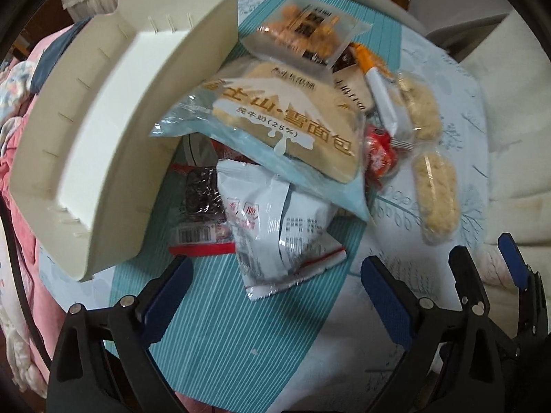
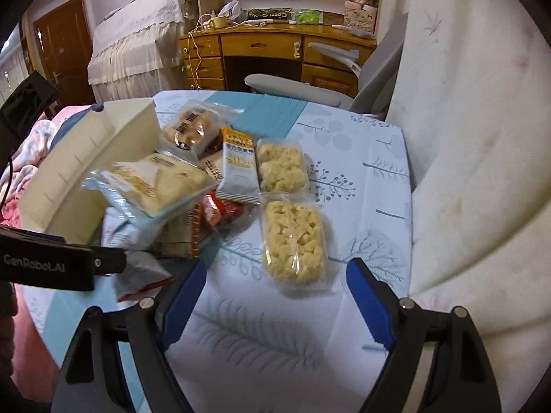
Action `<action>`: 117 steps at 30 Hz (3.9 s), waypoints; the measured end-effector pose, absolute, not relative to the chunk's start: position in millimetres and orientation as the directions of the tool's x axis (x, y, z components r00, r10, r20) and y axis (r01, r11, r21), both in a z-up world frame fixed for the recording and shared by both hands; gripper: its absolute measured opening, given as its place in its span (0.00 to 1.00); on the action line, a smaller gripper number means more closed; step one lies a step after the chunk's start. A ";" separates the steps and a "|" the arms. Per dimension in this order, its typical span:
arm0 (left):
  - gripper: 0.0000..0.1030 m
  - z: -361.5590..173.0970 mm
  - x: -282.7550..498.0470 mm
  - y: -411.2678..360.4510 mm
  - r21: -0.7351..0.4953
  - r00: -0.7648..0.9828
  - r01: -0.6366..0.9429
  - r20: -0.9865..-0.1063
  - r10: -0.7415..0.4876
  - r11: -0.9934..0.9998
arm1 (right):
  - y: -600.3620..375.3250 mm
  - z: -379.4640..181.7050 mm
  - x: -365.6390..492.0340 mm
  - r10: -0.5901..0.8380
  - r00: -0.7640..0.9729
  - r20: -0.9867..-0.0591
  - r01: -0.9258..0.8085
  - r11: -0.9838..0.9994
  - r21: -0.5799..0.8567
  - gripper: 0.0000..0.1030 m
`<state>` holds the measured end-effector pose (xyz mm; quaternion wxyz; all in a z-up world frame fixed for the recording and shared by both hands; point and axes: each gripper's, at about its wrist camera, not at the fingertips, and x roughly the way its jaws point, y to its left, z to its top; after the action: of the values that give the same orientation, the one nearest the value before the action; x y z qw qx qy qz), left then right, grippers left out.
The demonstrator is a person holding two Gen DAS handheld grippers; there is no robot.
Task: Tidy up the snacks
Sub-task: 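Grasp the white chip bag with the left tool while the right tool grasps the puffed snack pack, then carry both held snacks over the white tray and release them inside, then move the left tool to the bread loaf bag and grasp it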
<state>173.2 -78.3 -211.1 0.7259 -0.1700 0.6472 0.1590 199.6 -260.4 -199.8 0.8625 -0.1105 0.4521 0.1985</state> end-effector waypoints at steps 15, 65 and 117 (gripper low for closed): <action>0.64 -265.1 184.8 -62.2 -0.070 0.052 -0.513 -0.997 -0.051 0.856 | -239.8 -259.3 237.0 0.218 0.475 -0.852 -0.515 0.854 -0.068 0.74; 0.54 -37.0 85.5 50.4 -0.319 0.335 -0.242 -0.914 -0.229 0.916 | -136.4 -111.3 114.4 0.461 0.470 -0.753 -0.535 0.827 0.172 0.46; 0.80 -81.0 143.1 138.5 -0.228 0.336 0.161 -0.902 -0.271 0.960 | -30.2 -141.3 72.4 0.366 0.521 -0.771 -0.226 0.930 0.288 0.60</action>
<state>143.1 138.5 -81.0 0.8159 -0.0487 0.5608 -0.1323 72.4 -30.2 -141.3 0.8688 0.0759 0.4587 0.1704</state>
